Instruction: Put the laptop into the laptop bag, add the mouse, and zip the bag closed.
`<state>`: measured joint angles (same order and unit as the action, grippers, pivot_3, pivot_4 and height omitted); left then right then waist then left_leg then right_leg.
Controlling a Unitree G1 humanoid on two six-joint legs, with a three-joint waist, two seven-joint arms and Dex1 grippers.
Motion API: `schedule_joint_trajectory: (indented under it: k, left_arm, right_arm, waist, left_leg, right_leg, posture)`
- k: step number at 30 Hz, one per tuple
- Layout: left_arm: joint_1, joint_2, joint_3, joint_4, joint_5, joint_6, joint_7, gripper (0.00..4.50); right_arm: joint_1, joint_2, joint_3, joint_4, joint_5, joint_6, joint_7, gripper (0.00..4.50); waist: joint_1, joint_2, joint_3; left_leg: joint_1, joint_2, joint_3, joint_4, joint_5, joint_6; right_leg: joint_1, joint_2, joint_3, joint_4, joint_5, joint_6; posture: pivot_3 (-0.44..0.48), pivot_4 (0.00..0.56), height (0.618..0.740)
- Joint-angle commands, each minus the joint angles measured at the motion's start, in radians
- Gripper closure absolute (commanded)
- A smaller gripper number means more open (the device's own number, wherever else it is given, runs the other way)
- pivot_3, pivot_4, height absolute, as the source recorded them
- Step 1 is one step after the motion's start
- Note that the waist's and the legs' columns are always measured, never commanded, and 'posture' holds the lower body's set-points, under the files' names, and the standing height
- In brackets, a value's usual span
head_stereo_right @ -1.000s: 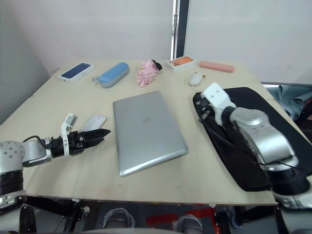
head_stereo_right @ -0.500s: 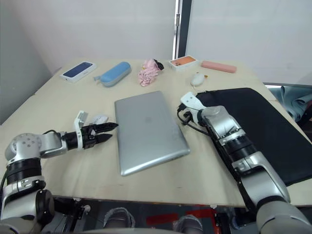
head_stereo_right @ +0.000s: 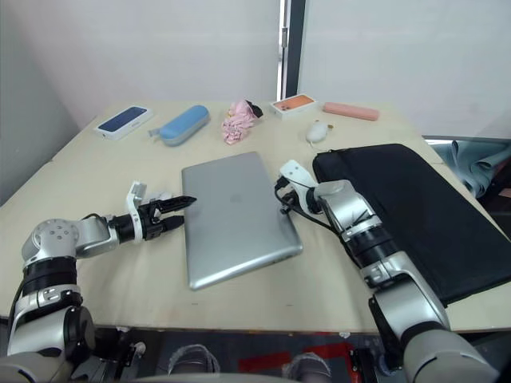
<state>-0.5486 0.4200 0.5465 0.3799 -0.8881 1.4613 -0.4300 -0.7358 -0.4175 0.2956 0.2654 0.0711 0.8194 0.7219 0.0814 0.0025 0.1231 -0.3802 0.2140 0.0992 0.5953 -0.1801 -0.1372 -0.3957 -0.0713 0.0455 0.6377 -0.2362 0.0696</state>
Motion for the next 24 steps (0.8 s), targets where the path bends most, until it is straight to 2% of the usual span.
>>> schedule_joint_trajectory:
  k: [1,10,15,18,24]
  left_arm:
    - [0.035,-0.043,-0.073,0.053,0.045,0.022,0.01,0.0]
    - [0.05,-0.082,-0.137,-0.021,0.017,0.116,-0.029,0.0]
    - [0.027,-0.105,-0.121,-0.037,0.015,0.145,-0.037,0.0]
    - [0.008,-0.106,-0.109,-0.032,0.02,0.15,-0.037,0.73]
    - [-0.017,-0.106,-0.13,-0.037,0.005,0.153,-0.043,2.93]
  right_arm:
    - [0.022,0.041,0.014,-0.055,0.036,0.014,0.035,4.46]
    - [0.059,0.049,-0.004,-0.162,0.072,0.076,0.074,4.46]
    - [0.068,0.037,-0.015,-0.157,0.059,0.076,0.073,4.46]
    - [0.067,0.035,-0.02,-0.157,0.06,0.076,0.075,4.5]
    - [0.068,0.041,-0.021,-0.159,0.057,0.074,0.077,4.5]
  waist:
    - [0.0,0.0,-0.003]
    - [0.006,0.001,-0.008]
    - [0.011,0.002,-0.008]
    - [0.01,0.001,-0.008]
    - [0.01,0.003,-0.008]
  left_leg:
    - [0.0,0.0,0.0,0.0,0.0,0.0]
    - [-0.002,0.0,-0.001,-0.007,0.0,0.0]
    - [-0.002,0.0,-0.003,-0.011,0.0,0.0]
    - [-0.002,-0.001,-0.005,-0.012,0.0,0.0]
    - [-0.002,-0.001,-0.005,-0.016,0.001,-0.001]
  right_leg:
    - [0.0,0.0,0.0,-0.001,0.0,0.0]
    - [0.002,0.0,-0.004,-0.012,0.0,0.001]
    - [0.004,-0.001,-0.007,-0.018,0.003,0.005]
    - [0.007,-0.001,-0.01,-0.022,0.003,0.005]
    - [0.007,-0.001,-0.011,-0.023,0.003,0.005]
  posture:
    - [0.0,0.15,0.74]
    - [0.0,0.15,0.74]
    - [0.0,0.15,0.74]
    - [0.0,0.15,0.74]
    - [0.0,0.15,0.74]
